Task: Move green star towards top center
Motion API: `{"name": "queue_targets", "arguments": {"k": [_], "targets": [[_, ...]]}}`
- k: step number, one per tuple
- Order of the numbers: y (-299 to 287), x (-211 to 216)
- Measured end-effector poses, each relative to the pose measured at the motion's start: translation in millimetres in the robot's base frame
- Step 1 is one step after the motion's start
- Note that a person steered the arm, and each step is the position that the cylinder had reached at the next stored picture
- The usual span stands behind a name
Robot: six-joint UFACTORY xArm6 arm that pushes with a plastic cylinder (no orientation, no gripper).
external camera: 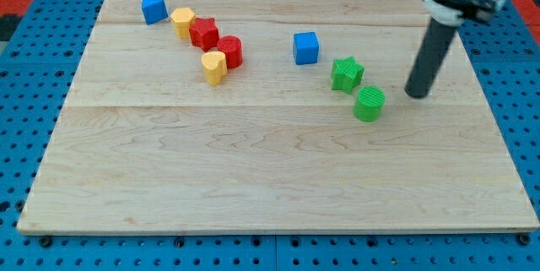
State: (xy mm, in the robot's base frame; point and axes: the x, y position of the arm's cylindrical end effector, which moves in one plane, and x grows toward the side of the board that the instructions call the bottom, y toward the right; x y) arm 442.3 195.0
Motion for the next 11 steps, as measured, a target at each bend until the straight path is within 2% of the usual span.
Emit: {"name": "queue_targets", "arguments": {"k": [2,3,4,5,6,7,9,10,11], "targets": [[-109.0,-17.8],[-74.5,-33.9],[-55.5,-84.6],[-36.2,-80.3],[-45.1,-19.9],[-110.0,-7.8],[-106.1,-96.6],[-103.3,-123.6],[-100.8,-64.0]]}}
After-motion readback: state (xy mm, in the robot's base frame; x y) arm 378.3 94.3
